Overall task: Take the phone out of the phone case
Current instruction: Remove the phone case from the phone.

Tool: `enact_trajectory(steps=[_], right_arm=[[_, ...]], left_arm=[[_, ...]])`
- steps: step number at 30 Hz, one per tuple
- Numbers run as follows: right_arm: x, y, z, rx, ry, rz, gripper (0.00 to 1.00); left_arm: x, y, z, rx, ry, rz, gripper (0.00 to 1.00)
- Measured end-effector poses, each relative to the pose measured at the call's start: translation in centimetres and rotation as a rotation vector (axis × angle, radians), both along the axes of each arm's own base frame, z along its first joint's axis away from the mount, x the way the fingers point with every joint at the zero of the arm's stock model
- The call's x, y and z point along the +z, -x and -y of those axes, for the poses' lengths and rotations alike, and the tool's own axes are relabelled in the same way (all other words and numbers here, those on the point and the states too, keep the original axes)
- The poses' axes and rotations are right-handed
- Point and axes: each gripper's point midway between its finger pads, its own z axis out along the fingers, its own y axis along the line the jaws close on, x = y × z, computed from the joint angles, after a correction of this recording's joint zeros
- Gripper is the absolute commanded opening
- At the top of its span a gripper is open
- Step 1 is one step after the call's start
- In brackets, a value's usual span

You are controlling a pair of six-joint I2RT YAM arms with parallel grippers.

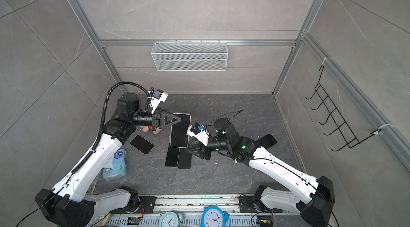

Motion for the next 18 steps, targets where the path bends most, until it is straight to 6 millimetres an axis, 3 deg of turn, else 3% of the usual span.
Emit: enact_trajectory(steps=[18], right_arm=[[-0.83, -0.10, -0.41, 0.010, 0.014, -0.028, 0.22]], left_arm=[[0.22, 0.45, 0.64, -0.025, 0.016, 0.019, 0.00]])
